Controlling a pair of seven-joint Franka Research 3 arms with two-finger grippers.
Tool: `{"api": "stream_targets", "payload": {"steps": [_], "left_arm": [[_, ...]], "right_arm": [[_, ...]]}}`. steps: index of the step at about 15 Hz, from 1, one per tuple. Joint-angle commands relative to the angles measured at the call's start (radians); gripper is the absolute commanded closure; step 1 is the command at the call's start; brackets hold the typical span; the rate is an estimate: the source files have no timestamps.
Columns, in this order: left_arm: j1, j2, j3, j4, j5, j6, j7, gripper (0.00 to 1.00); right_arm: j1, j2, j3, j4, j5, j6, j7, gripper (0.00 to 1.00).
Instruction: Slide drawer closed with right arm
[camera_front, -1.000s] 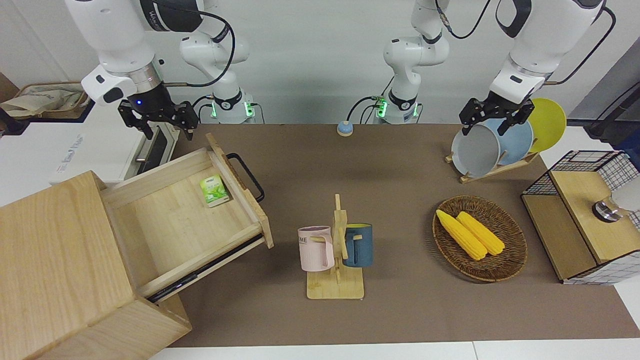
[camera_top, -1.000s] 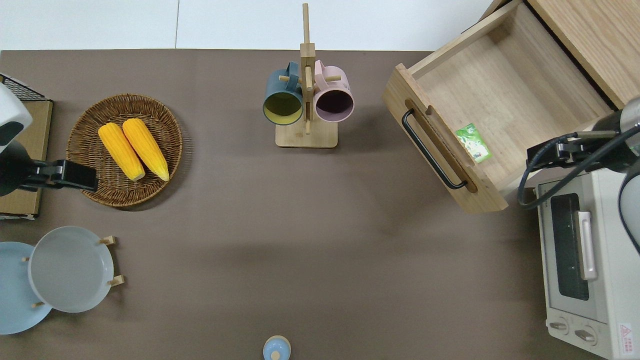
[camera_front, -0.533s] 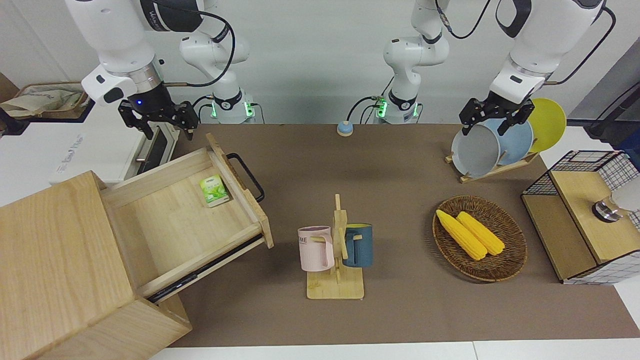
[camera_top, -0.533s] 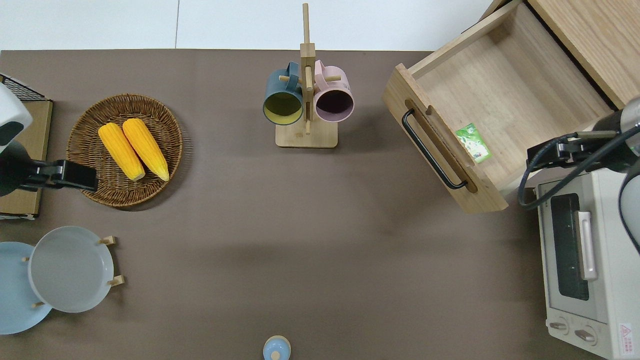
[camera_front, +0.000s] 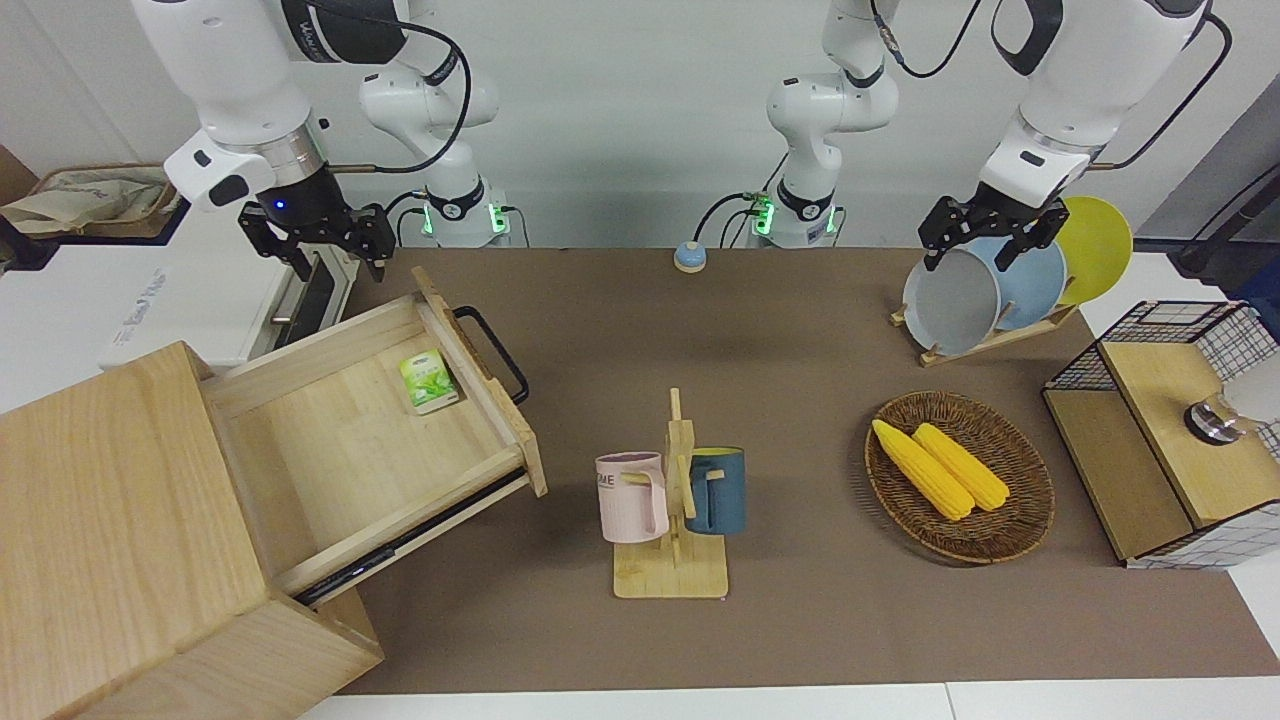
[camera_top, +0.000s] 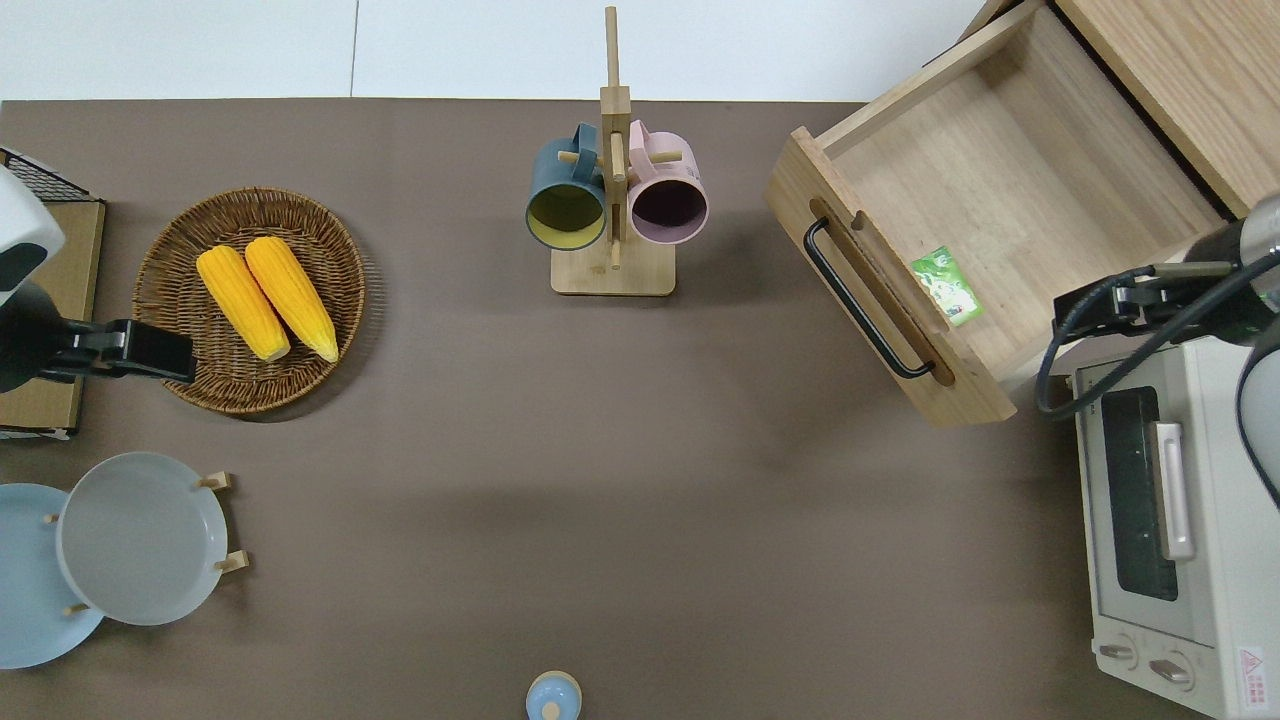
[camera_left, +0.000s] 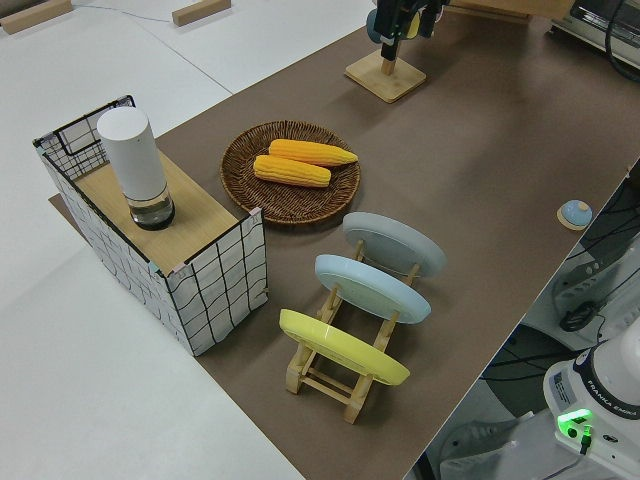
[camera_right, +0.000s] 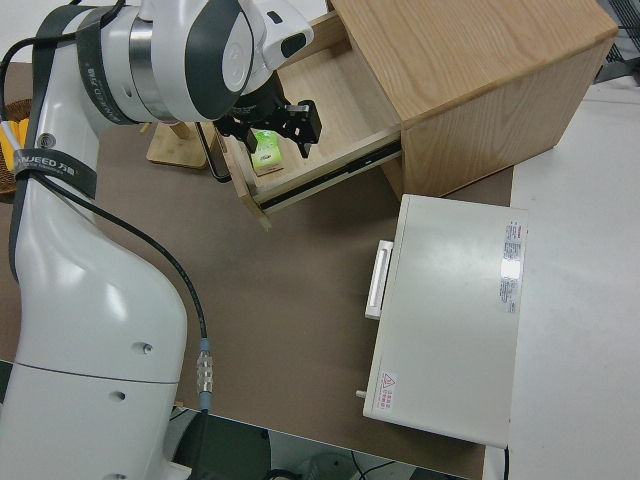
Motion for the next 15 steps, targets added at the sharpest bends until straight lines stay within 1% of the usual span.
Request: {"api": "stream_targets", "payload": {"steps": [1, 2, 3, 9, 12, 13, 15], "left_arm": [[0.005, 0.011, -0.007, 0.024, 0.017, -0.020, 0.010, 0.01], [0.005, 0.011, -0.007, 0.026, 0.017, -0.020, 0.010, 0.01], [0.005, 0.011, -0.007, 0.026, 0.017, -0.020, 0.010, 0.01], [0.005, 0.011, -0.007, 0.024, 0.017, -0.020, 0.010, 0.01], [0.005, 0.011, -0.007, 0.026, 0.017, -0.020, 0.010, 0.01], [0.005, 0.011, -0.007, 0.026, 0.017, -0.020, 0.010, 0.01], [0.005, 0.011, -0.007, 0.024, 0.017, -0.020, 0.010, 0.01]], "right_arm": [[-0.008, -0.003, 0.004, -0.002, 0.022, 0.014, -0.023, 0.769], [-0.007, -0.003, 0.004, -0.002, 0.022, 0.014, -0.022, 0.938], [0.001, -0.003, 0.004, -0.002, 0.016, 0.013, -0.020, 0.999], [0.004, -0.006, 0.002, 0.001, 0.022, 0.011, -0.020, 1.000], [0.007, -0.015, 0.004, 0.003, 0.024, 0.000, -0.008, 1.000], [0.016, -0.018, 0.003, 0.005, 0.024, -0.007, 0.003, 1.000], [0.035, -0.023, 0.002, 0.035, 0.022, -0.027, 0.040, 1.000]]}}
